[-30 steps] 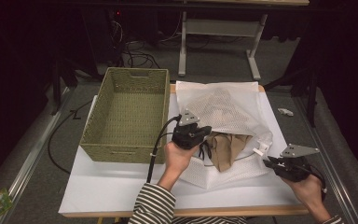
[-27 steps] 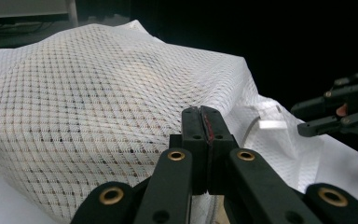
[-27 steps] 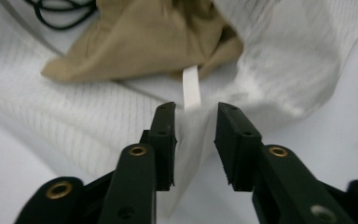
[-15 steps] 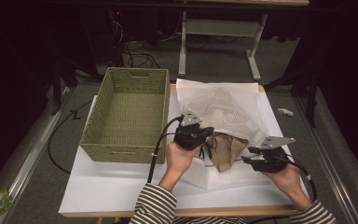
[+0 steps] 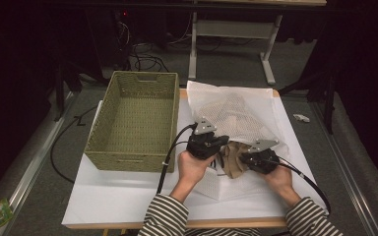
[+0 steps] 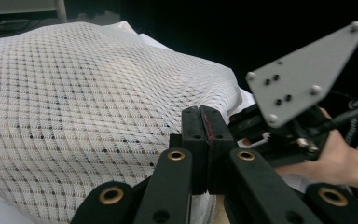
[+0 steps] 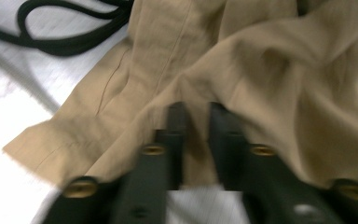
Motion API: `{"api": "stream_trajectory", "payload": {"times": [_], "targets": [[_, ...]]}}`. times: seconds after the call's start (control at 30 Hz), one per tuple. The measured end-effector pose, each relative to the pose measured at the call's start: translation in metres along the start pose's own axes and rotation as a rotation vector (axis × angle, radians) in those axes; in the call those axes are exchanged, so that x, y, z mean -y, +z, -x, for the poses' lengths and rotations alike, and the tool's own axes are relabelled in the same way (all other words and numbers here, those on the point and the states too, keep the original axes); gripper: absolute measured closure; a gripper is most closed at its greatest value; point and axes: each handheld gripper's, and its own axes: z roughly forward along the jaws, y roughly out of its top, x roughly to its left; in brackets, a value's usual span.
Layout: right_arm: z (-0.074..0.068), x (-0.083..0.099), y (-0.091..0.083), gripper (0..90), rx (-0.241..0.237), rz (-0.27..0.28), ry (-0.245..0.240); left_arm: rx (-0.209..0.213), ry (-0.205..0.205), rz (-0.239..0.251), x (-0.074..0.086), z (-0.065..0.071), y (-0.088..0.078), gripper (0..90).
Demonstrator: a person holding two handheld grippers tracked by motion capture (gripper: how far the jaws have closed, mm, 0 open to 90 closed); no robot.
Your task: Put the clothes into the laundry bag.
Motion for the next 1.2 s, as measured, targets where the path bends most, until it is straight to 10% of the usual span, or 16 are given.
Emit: {"api": "stream_trajectory", "payload": {"times": [0.23, 0.7, 1.2], "targets": [[0.009, -0.016, 0.003, 90.0, 0.033, 0.069, 0.035, 0.017, -0.006, 0.008, -0.001, 0.002, -0.002, 90.0], [0.029, -0.021, 0.043, 90.0, 0.182, -0.004, 0.053, 0.024, -0.013, -0.036, 0.017, 0.003, 0.0, 89.9], [0.01, -0.001, -0.042, 63.6, 0.144, 0.052, -0.011, -0.012, 0.001, -0.043, 0.024, 0.002, -0.005, 89.4]]}}
